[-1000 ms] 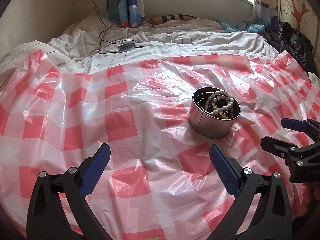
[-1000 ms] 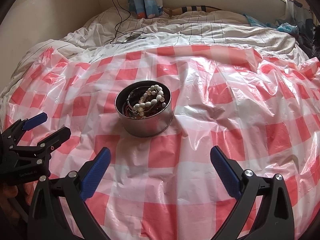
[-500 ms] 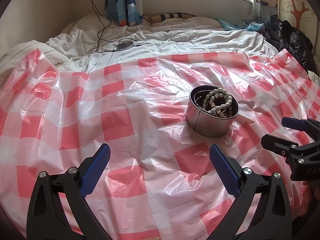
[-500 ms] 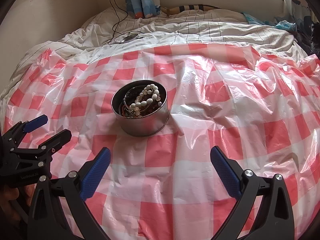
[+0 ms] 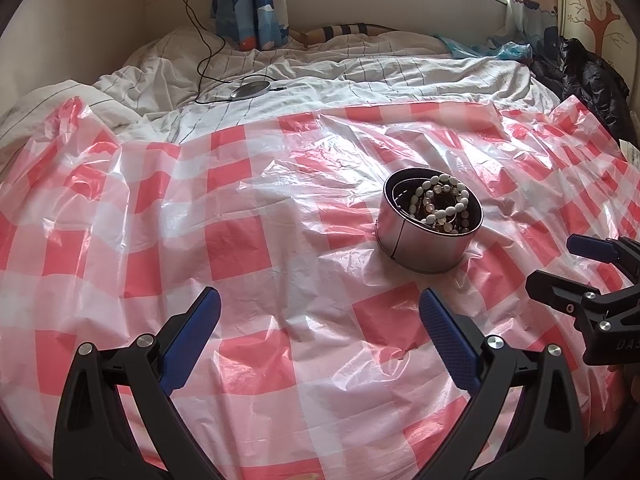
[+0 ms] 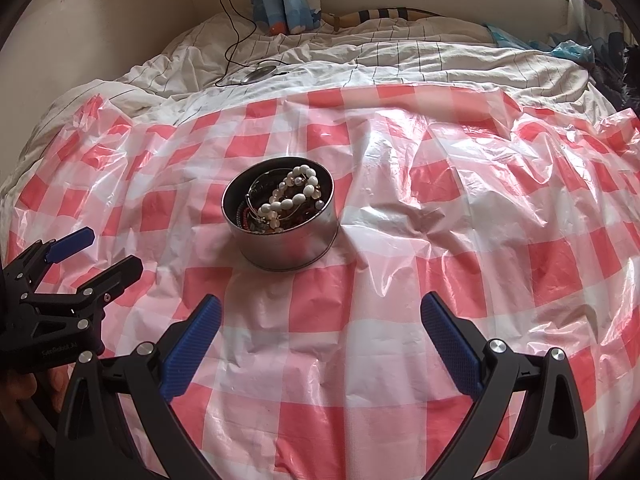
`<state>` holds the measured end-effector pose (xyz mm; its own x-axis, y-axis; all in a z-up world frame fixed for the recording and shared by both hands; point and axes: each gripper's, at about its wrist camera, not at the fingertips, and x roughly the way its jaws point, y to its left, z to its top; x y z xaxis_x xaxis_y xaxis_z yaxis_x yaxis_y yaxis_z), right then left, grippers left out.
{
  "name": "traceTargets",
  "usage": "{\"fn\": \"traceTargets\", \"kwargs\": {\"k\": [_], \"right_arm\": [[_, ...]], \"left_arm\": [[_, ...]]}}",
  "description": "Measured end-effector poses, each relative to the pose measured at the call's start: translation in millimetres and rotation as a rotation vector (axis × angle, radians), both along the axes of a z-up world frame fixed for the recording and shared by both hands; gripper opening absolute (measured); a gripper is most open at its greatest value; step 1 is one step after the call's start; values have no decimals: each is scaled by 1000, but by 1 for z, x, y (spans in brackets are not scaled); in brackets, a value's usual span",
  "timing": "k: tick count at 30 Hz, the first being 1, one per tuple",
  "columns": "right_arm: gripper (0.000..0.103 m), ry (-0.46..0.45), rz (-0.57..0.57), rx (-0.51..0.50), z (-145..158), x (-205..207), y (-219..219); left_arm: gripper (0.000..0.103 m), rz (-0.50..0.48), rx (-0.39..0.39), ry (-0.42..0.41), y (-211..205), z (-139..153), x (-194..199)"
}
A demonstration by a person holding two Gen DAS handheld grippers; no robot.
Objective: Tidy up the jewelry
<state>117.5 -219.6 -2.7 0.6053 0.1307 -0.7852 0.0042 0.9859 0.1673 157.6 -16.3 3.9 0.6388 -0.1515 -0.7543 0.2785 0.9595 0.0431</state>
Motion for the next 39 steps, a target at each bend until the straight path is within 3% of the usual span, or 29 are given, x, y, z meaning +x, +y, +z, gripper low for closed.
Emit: {"fn": "traceTargets", "kwargs": {"k": [39], "right_arm": [[95,14,4,-7,-6,0,0]], "left_arm": [[95,19,0,48,1,-7,5]]}}
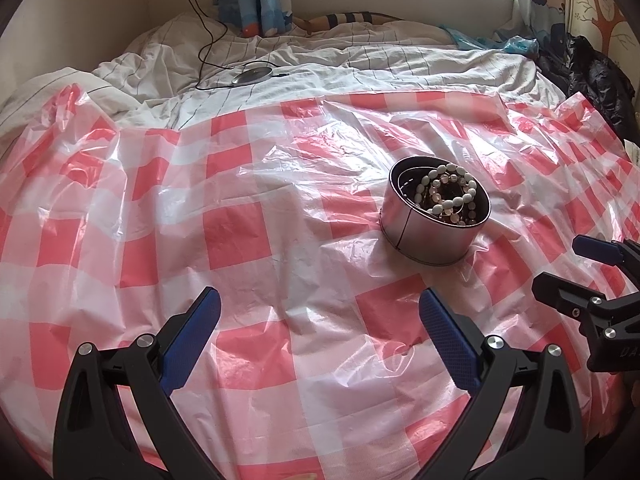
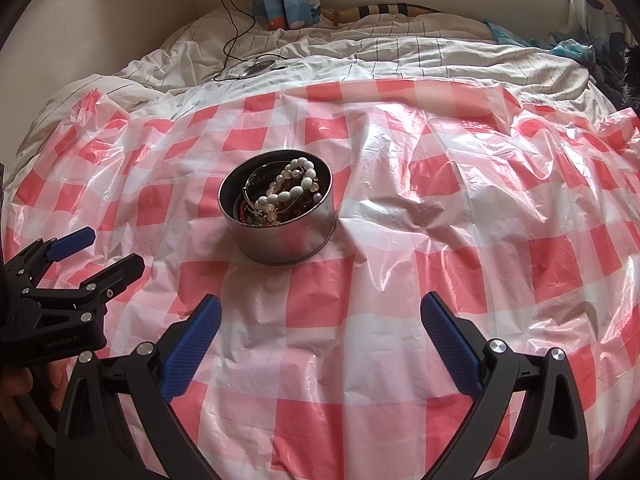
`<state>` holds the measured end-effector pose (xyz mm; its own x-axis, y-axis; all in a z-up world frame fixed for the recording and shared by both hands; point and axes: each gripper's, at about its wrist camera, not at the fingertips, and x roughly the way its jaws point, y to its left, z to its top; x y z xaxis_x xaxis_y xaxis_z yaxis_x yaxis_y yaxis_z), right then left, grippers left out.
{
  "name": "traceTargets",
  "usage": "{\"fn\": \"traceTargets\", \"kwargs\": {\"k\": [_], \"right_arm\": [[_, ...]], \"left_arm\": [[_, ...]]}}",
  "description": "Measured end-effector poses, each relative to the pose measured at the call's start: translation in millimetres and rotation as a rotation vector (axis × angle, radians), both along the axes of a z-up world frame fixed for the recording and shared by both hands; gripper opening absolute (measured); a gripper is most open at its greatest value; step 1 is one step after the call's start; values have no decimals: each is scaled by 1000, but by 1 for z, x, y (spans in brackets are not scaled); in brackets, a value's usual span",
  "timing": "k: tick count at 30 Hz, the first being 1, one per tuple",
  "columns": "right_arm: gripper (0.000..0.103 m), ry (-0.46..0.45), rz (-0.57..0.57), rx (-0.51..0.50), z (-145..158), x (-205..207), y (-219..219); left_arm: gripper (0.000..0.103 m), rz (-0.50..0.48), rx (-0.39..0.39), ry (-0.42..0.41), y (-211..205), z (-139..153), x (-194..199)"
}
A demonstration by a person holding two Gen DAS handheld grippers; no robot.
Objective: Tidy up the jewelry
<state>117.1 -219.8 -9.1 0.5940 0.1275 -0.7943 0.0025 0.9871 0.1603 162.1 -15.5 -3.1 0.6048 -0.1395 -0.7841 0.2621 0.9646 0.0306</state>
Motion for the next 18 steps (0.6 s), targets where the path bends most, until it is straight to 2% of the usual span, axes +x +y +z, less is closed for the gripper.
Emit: {"fn": "traceTargets", "kwargs": {"k": [18], "right_arm": [[95,5,1,-2,-1,0,0]], "left_arm": [[95,14,-5,34,2,-4,4]]}}
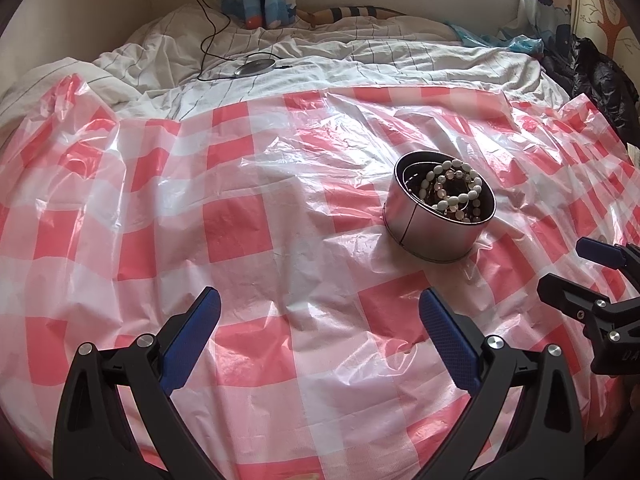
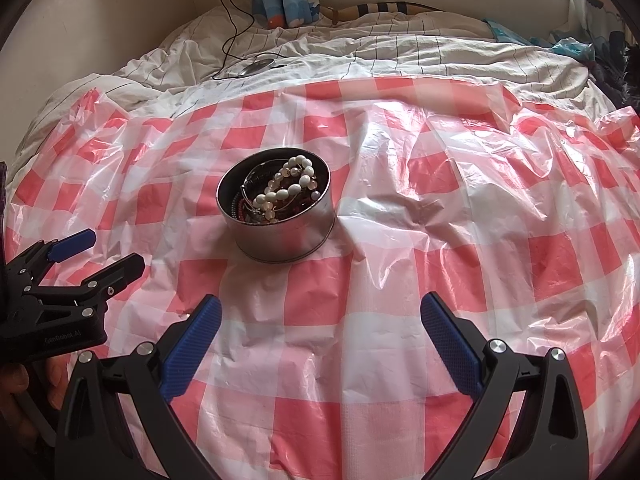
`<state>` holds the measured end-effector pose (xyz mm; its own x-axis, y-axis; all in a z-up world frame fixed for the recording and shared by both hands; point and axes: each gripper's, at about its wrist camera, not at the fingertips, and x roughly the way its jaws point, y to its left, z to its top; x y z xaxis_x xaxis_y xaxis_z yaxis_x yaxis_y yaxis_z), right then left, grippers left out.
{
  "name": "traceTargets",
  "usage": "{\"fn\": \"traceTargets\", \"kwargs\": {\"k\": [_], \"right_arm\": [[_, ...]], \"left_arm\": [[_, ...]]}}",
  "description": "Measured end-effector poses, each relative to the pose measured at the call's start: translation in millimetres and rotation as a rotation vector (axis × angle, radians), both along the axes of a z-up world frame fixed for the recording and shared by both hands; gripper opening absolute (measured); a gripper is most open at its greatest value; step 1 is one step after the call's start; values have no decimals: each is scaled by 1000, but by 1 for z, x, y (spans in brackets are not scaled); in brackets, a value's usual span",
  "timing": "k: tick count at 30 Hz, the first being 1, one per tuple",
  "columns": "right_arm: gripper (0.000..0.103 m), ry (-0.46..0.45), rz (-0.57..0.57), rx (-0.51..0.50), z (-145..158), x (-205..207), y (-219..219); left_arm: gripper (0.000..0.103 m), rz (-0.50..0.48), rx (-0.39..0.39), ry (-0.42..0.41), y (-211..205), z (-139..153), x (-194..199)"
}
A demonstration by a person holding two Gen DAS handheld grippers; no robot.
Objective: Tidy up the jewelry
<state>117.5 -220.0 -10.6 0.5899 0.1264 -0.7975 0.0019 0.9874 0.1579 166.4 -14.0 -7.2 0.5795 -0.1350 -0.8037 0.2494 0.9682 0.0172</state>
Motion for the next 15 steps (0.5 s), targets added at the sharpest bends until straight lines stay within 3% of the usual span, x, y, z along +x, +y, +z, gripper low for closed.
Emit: {"fn": "traceTargets", "kwargs": {"k": [4,7,11,15], "right_arm": [[95,1,-2,0,-1,0,-1],[95,4,-8,2,-1,-1,-4],[95,6,-21,36,-1,-1,-11],[95,10,-58,85,0,-1,-23]], "left_arm": [[95,6,39,50,-4,-7,4],[95,9,81,35,-7,-9,0],[95,4,-12,22,2,0,-5],[95,12,38,-16,3,2,-5]]}}
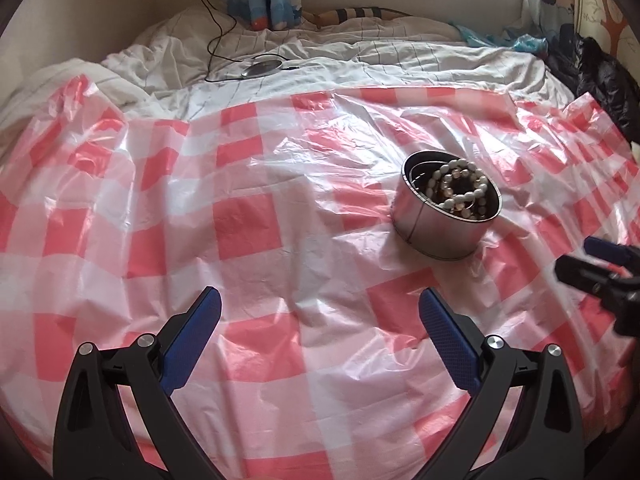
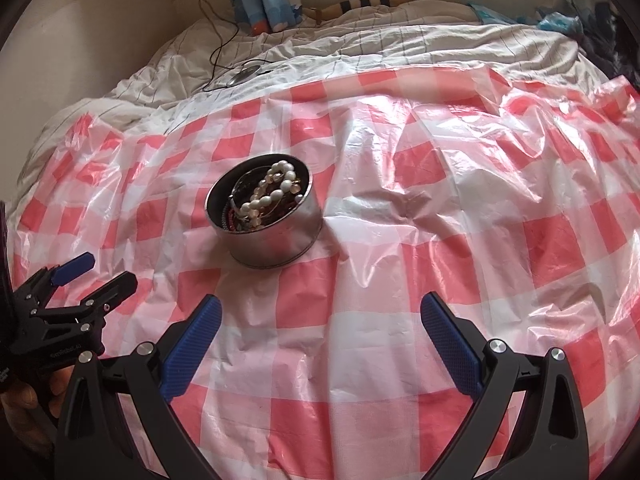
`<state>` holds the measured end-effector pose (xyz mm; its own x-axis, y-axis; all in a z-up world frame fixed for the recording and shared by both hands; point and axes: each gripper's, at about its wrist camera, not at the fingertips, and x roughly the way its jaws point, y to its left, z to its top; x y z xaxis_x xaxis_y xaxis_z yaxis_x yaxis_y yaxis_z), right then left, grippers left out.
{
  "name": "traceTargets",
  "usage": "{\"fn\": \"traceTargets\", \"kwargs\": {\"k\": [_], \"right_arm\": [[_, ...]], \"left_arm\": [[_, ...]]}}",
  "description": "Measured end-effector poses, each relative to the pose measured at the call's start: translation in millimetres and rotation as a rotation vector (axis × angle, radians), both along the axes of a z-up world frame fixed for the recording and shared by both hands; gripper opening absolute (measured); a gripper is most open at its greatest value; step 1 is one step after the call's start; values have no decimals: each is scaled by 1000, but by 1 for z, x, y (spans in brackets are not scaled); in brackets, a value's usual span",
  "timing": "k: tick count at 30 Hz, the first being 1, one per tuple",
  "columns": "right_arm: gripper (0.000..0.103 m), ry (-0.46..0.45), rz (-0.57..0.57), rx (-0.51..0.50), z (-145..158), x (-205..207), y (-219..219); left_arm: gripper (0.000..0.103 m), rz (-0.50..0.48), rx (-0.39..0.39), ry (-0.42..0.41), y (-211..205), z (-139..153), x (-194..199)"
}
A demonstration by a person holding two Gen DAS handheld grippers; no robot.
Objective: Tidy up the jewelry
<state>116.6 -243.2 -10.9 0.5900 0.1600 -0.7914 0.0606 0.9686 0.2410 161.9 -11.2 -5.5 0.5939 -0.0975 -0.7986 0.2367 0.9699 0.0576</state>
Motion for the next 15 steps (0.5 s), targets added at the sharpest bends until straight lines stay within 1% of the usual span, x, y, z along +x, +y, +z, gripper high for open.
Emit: {"fn": "traceTargets", "kwargs": {"k": [6,10,15], "right_arm": [[95,4,-38,-9,0,-1,-11],[95,5,-40,-28,0,-2,-12],[95,9,-41,-40,-1,-2,-13]], "left_arm": [[95,15,57,73,1,-20,9],[95,40,37,100,9,-25,14],[95,37,44,94,9,-25,11]]}}
